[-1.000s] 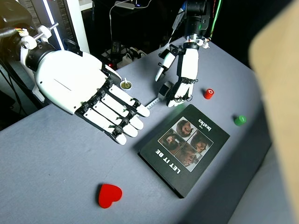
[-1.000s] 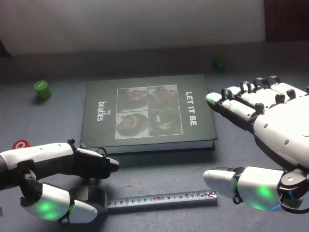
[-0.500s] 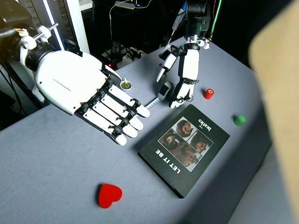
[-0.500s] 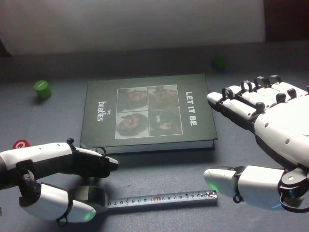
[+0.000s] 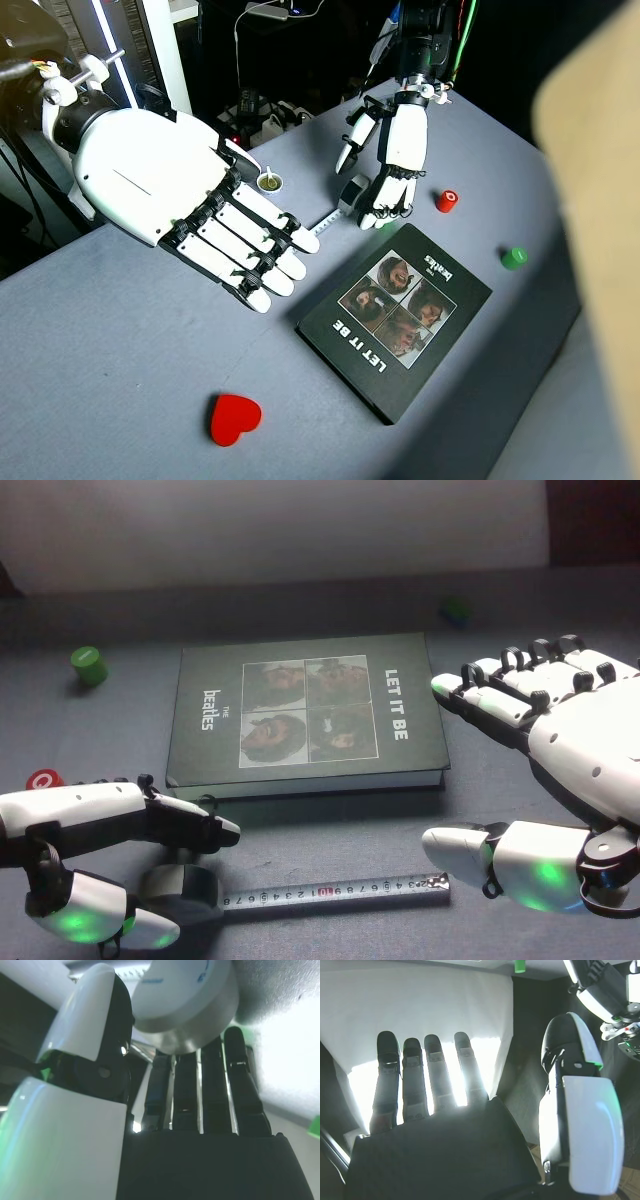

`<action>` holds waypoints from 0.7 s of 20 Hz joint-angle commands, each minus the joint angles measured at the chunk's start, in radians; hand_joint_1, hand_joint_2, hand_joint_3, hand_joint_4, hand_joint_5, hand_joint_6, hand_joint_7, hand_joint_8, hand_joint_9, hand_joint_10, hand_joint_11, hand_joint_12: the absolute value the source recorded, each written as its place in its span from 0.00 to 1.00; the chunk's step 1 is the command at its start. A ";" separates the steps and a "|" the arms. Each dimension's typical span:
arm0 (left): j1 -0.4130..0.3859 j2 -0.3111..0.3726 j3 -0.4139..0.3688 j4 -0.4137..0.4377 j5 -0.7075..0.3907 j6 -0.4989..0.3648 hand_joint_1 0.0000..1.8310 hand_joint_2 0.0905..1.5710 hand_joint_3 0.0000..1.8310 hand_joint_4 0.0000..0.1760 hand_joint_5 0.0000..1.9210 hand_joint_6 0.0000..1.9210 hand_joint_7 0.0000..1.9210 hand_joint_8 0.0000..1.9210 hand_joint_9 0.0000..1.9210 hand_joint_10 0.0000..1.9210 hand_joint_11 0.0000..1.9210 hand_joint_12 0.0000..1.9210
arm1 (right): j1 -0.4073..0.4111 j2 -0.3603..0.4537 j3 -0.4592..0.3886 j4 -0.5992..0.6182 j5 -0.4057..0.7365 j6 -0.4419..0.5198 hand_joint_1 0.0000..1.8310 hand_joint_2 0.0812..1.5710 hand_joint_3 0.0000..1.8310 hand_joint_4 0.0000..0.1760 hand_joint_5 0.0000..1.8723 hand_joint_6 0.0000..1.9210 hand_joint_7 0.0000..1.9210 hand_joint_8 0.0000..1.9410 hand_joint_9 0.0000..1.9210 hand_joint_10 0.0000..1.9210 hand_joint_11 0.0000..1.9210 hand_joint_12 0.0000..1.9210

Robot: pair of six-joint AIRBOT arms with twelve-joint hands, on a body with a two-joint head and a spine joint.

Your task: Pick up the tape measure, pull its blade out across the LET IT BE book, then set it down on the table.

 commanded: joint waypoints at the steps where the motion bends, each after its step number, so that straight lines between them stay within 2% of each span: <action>1: -0.003 -0.006 0.005 -0.009 0.091 -0.006 0.60 0.68 0.00 0.00 0.20 0.00 0.24 0.00 0.20 0.00 0.00 0.46 | 0.017 0.005 -0.006 -0.072 0.047 0.010 0.08 0.66 0.00 0.48 0.02 0.00 0.02 0.00 0.02 0.00 0.00 0.30; 6: -0.013 -0.027 0.022 0.024 0.092 -0.005 0.60 0.68 0.00 0.00 0.21 0.00 0.24 0.00 0.20 0.00 0.00 0.45 | 0.018 0.005 -0.006 -0.074 0.053 0.010 0.08 0.67 0.00 0.46 0.04 0.00 0.05 0.01 0.04 0.00 0.00 0.35; 10: -0.013 -0.039 0.033 0.045 0.091 -0.005 0.61 0.68 0.00 0.00 0.21 0.00 0.24 0.00 0.20 0.00 0.00 0.45 | 0.018 0.005 -0.006 -0.075 0.054 0.010 0.08 0.67 0.00 0.47 0.03 0.00 0.03 0.00 0.02 0.00 0.00 0.29; 14: -0.013 -0.050 0.041 0.087 0.082 -0.005 0.61 0.67 0.00 0.00 0.21 0.00 0.24 0.00 0.19 0.00 0.00 0.45 | 0.018 0.005 -0.006 -0.075 0.053 0.010 0.08 0.67 0.00 0.47 0.02 0.00 0.02 0.00 0.01 0.00 0.00 0.29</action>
